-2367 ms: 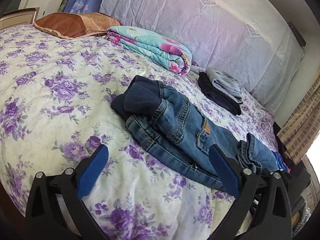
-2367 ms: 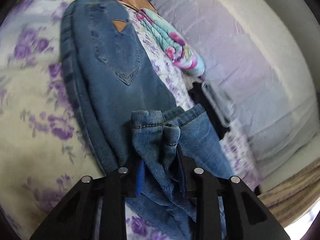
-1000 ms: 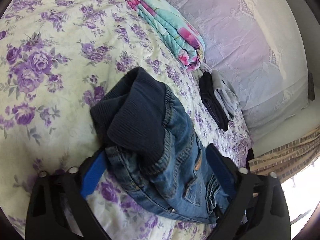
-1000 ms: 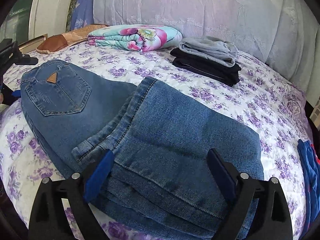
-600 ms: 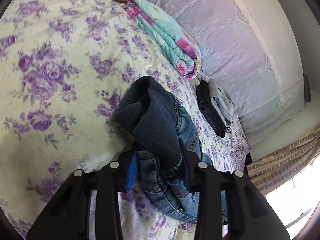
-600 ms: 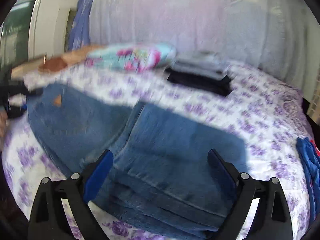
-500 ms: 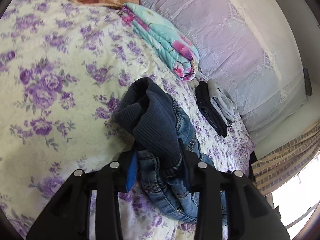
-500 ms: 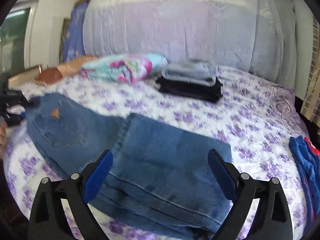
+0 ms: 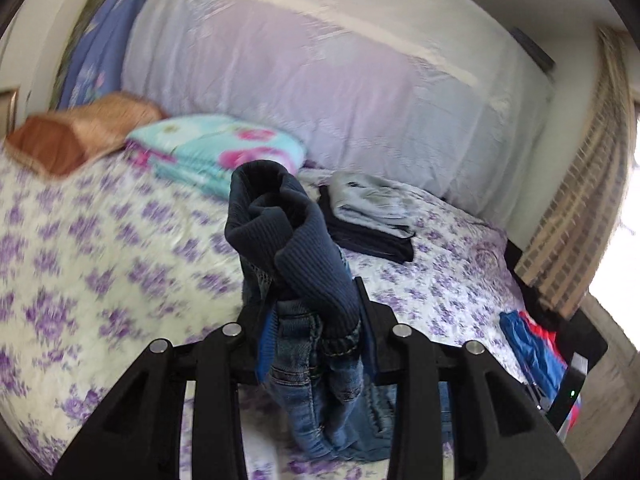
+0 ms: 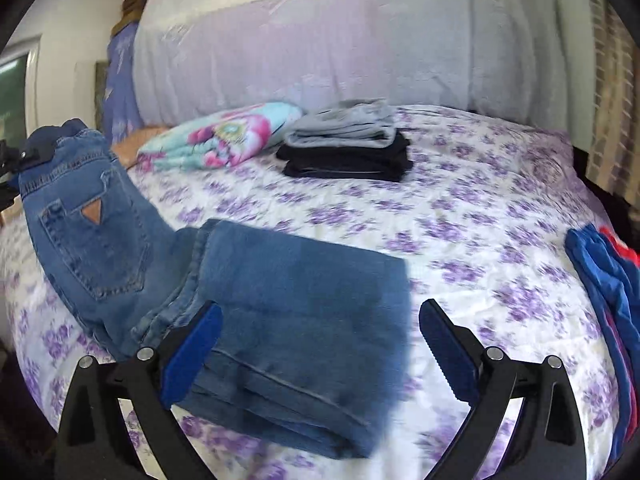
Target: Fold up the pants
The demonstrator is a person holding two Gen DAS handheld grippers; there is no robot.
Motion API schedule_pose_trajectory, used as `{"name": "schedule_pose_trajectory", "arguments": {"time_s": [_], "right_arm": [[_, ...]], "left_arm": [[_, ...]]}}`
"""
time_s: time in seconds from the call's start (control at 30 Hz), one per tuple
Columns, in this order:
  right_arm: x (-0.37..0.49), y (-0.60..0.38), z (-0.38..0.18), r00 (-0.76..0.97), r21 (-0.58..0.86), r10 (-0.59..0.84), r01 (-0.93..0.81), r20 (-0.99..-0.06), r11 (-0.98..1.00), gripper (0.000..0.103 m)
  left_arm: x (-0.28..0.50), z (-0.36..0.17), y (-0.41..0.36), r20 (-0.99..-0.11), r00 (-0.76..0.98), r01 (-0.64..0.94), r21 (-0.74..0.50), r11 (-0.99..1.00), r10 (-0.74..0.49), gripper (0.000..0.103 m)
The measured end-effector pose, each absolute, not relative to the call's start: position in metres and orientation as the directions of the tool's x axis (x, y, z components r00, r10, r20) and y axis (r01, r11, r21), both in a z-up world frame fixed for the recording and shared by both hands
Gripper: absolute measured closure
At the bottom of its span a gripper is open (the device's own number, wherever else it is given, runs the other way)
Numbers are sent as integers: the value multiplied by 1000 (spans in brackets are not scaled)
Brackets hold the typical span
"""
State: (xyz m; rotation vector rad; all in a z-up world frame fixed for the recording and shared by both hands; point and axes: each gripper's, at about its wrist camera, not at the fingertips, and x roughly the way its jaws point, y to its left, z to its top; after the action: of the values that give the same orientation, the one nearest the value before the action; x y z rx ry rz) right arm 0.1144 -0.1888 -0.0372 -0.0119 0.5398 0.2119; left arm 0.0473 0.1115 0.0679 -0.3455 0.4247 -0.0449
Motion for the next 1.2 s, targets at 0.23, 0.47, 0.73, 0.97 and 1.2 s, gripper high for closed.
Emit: {"name": "schedule_pose_trajectory", "arguments": {"time_s": [0.23,0.47,0.73,0.97,1.2], "right_arm": [[106,-281,-56,832,287,164,-6,-531,958,4],[99,-349,-80,826,456,144,148,-545,878,4],[97,-357,-84,833,446,133,147,-537,883,4],[103,-310,-12,882,343,165,-4,-441,939,4],[145,-228,29,874,162,187,-127,-448,979,4]], "left_arm": [[64,95,-26,-379,907,165,-79,983,-183,72],[91,19,-167,-526,818,359,148,922,-234,73],[76,-18,-178,-549,773,457,135,879,-317,55],[58,35,-115,-439,828,375,-29,927,-349,27],[102,30,-69,-562,788,221,-124,967,-252,26]]}}
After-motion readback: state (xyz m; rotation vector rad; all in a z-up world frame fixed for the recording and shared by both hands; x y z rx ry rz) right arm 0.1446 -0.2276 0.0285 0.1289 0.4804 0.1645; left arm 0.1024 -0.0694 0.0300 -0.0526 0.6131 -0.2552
